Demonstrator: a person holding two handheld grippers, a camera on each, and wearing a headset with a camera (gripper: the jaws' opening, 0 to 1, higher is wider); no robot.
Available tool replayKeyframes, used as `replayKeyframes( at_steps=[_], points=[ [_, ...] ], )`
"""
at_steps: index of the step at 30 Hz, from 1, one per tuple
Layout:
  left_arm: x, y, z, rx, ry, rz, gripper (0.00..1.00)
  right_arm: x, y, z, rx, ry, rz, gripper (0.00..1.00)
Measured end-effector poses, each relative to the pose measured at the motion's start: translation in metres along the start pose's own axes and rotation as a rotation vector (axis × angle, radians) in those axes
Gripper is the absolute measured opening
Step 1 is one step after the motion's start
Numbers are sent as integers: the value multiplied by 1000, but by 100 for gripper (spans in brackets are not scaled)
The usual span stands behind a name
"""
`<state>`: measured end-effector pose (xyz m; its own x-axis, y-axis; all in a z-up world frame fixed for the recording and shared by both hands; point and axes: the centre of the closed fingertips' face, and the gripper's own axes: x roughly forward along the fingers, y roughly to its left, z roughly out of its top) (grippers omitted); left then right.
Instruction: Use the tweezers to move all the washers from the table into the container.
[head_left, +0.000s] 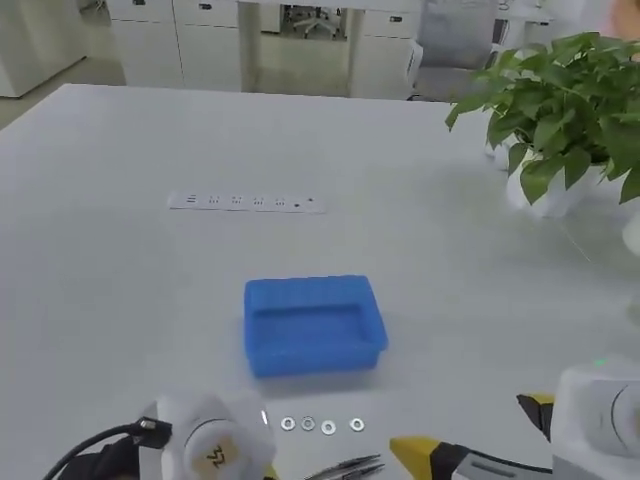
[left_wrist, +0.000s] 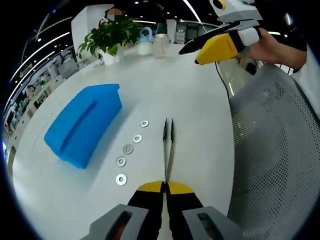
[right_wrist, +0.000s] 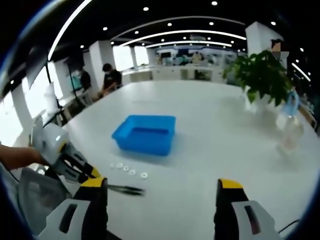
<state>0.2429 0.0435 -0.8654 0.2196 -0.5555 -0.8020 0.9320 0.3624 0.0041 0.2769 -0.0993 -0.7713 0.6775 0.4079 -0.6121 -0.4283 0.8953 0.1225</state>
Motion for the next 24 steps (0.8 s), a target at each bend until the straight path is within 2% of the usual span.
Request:
replayKeyframes(
  at_steps=[4,9,11,13,19,24],
  points=[
    [-3,0,0,-10,-3,15,0,3,11,-1,-33,8,33,86],
    [-16,-7,2,-5,-20,30,0,3,24,3,-66,7,72,85],
    [-20,-8,3,-24,-22,35,0,4,30,5,-78,8,92,84],
    [-26,-10,2,-87,-13,44,0,5,34,4,-94,15,104,81],
    [-48,-16,10,-131,-63,77,0,3,45,8,-122,3,116,81],
    [-65,-17,17,-150,-84,99,0,-1,49,6,-126,-3,119,81]
  ],
)
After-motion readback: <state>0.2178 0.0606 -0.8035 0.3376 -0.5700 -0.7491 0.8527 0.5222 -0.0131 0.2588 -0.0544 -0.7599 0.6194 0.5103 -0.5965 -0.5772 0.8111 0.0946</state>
